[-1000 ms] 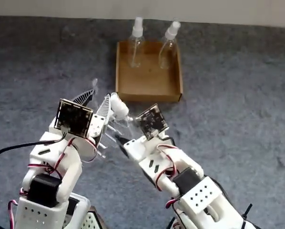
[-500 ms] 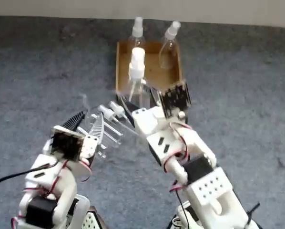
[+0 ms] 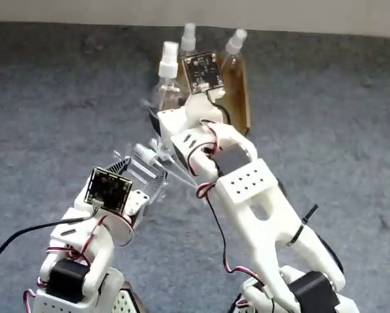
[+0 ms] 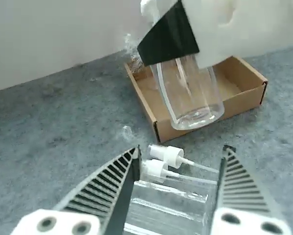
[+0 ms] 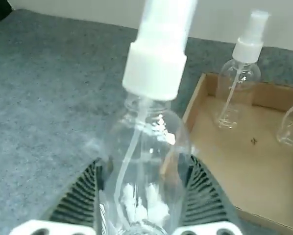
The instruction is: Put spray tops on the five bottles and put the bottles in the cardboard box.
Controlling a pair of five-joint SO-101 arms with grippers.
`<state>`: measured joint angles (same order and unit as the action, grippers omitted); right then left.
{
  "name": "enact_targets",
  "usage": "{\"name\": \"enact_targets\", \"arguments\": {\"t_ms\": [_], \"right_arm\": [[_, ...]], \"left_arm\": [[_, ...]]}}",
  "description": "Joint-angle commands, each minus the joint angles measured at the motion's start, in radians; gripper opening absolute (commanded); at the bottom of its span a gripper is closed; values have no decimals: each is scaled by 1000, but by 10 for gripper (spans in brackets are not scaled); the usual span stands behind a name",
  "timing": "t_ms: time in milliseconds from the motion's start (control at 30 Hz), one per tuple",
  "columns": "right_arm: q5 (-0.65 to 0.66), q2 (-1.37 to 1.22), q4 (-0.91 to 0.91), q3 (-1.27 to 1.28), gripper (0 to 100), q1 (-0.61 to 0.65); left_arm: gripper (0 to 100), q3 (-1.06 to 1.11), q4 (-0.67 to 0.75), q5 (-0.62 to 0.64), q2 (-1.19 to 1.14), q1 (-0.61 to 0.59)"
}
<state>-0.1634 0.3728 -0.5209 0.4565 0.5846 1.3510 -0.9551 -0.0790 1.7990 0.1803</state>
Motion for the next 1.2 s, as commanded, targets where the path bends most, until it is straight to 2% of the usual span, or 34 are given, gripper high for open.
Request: {"name": "enact_targets", "arguments": {"t_ms": [0, 167, 333, 667, 833, 1033, 1167], "right_arm": [[-12, 8, -2, -74, 3, -10], [-12, 10, -15, -74, 3, -10], [-78, 12, -183, -119, 3, 5], [-81, 12, -390, -225, 3, 7], [-77, 12, -410, -225, 3, 5], [-74, 10, -406, -222, 3, 2], [-17, 8, -403, -225, 3, -12]], "left_arm": [[220, -2, 81, -6, 1, 18], [221, 19, 167, -5, -4, 39], [221, 45, 267, -9, -102, 47], [221, 15, 381, -12, -326, 35], [221, 12, 431, -9, -374, -36], [221, 16, 431, -9, -371, -45], [220, 16, 430, -8, -371, -45]]}}
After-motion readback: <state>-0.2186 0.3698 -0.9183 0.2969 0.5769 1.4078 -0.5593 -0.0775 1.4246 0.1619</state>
